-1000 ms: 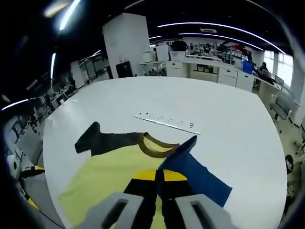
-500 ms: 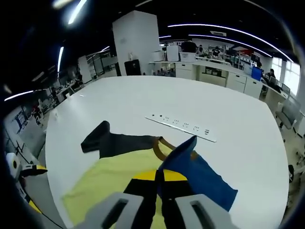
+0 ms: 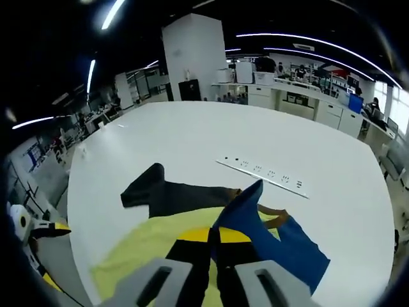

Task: Fold the garment on the visible template until the final outline fits inside the template.

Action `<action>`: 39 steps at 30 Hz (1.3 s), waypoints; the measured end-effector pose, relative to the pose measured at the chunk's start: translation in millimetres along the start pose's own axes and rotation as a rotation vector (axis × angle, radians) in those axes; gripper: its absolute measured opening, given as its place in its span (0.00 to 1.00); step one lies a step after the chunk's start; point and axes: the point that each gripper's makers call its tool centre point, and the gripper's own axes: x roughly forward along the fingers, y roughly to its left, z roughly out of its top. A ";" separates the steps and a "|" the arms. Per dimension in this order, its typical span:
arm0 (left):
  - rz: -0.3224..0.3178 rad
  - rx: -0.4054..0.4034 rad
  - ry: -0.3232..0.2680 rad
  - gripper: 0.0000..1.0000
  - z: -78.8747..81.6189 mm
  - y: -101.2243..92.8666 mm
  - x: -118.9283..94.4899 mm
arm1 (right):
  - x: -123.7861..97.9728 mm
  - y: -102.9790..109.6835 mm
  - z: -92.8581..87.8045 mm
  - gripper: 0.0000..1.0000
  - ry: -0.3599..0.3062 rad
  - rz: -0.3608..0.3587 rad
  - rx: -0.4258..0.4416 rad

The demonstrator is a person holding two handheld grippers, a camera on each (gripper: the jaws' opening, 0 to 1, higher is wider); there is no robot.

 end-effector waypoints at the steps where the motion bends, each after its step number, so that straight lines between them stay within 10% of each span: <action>1: 0.002 0.001 0.002 0.99 -0.2 0.7 0.0 | 0.7 2.1 0.8 0.00 -0.002 0.003 -0.007; 39: 0.027 -0.030 0.014 0.99 -7.8 16.6 1.8 | 48.1 65.6 -15.5 0.00 0.041 0.129 -0.107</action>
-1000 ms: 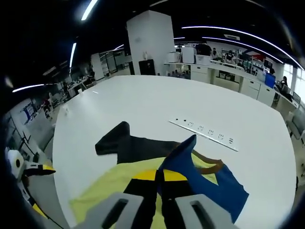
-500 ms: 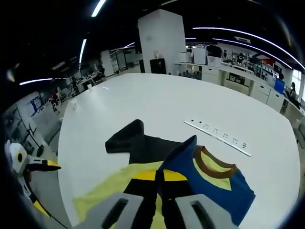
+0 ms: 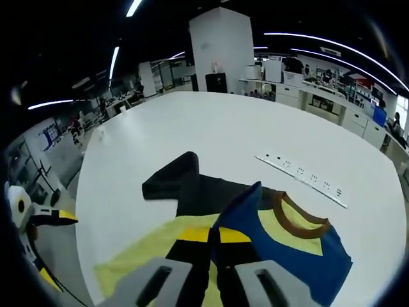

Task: Fold the garment on the visible template until the final outline fits inside the template.

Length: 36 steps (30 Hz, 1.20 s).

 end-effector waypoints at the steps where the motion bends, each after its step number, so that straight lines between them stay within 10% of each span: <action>1: 0.003 -0.001 -0.003 0.99 0.9 1.6 0.2 | 2.1 0.6 -1.4 0.00 0.003 0.002 0.000; 23: 0.015 -0.010 0.005 0.98 -3.4 17.4 3.8 | 50.2 32.6 -38.4 0.00 0.062 0.109 0.086; 36: 0.022 0.000 -0.012 0.99 2.6 16.0 2.7 | 34.3 5.1 -38.8 0.61 0.058 -0.007 0.024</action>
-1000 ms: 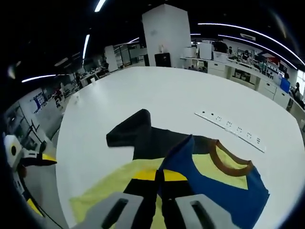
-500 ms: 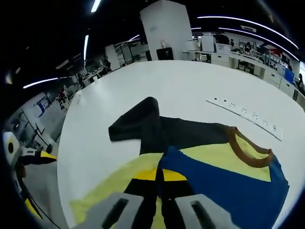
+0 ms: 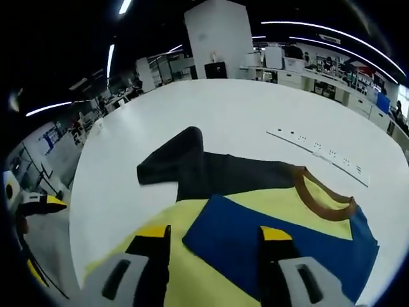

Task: Fold the garment on the visible template until the final outline fits inside the template.

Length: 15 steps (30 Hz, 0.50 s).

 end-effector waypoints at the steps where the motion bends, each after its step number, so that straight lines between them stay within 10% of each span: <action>1: 0.001 0.000 -0.008 0.99 1.7 -0.2 -0.2 | -2.4 -4.9 -0.3 0.66 -0.004 -0.019 -0.006; 15: -0.006 0.023 -0.029 0.99 10.5 -4.4 -1.8 | -39.1 -52.3 -27.0 0.99 0.038 -0.092 0.070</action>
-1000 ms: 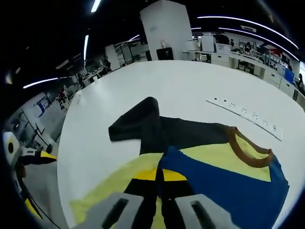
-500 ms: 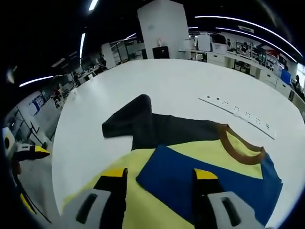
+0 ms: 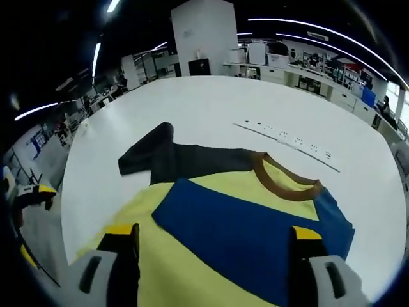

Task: Fold the garment on the visible template until the final outline fits inside the template.

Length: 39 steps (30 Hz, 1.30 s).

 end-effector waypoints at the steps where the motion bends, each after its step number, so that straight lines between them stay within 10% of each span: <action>1: 0.000 0.000 0.001 0.99 -0.1 0.1 0.1 | -1.8 -3.1 -2.2 1.00 0.002 -0.002 0.012; 18: -0.001 0.021 0.003 0.99 4.4 -2.3 1.8 | -40.1 -70.0 -44.6 0.83 0.019 -0.084 0.121; 39: -0.015 0.043 0.013 0.99 7.4 -11.5 3.8 | -65.1 -112.6 -98.0 0.37 0.086 -0.168 0.134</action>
